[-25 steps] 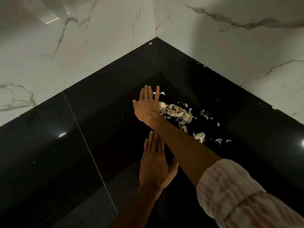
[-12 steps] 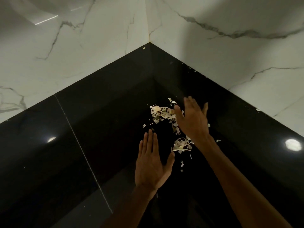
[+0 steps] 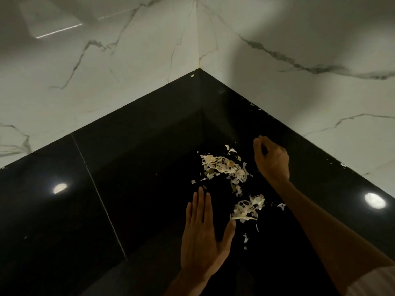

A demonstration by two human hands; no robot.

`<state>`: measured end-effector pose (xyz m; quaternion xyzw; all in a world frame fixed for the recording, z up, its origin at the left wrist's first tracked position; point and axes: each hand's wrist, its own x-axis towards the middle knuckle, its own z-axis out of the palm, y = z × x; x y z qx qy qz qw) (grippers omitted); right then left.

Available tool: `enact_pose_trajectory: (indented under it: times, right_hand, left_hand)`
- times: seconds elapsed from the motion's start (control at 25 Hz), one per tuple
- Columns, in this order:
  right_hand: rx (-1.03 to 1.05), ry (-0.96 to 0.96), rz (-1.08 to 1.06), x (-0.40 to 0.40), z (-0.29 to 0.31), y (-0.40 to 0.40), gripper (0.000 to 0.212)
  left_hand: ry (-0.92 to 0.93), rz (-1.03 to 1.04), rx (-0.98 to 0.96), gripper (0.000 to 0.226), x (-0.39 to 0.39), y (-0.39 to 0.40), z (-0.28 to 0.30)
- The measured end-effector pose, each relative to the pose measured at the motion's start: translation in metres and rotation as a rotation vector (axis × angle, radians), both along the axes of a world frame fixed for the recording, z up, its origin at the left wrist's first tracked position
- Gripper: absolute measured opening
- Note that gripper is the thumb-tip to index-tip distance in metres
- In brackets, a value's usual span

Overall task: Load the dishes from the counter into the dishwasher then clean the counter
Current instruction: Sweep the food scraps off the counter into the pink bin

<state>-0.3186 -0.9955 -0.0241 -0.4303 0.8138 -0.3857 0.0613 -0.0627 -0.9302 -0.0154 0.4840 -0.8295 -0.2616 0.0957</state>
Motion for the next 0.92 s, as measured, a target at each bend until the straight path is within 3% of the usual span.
enact_pose_trajectory:
  times: [0.12, 0.28, 0.36, 0.52, 0.72, 0.92]
  right_hand:
    - [0.133, 0.130, 0.075, -0.008, -0.010, -0.004, 0.045]
    - [0.201, 0.173, 0.081, -0.008, -0.012, -0.008, 0.052]
    - [0.215, 0.178, 0.084, -0.006, -0.012, -0.007, 0.057]
    - [0.235, 0.138, 0.071, -0.005, -0.008, -0.006, 0.060]
    - [0.244, 0.119, 0.062, -0.006, -0.007, -0.008, 0.059]
    - [0.221, 0.109, 0.050, -0.005, -0.009, -0.009, 0.067]
  left_hand:
    - [0.172, 0.128, 0.056, 0.084, 0.021, -0.002, 0.000]
    - [-0.221, 0.250, -0.100, 0.093, 0.059, -0.077, -0.016]
    - [-0.269, 0.180, -0.070, 0.094, 0.042, -0.111, -0.012]
    - [-0.045, -0.281, 0.003, 0.084, -0.018, -0.090, -0.003]
    - [0.183, -0.014, 0.107, 0.081, -0.009, -0.151, -0.006]
    - [0.168, -0.061, 0.083, 0.081, -0.053, -0.278, 0.001]
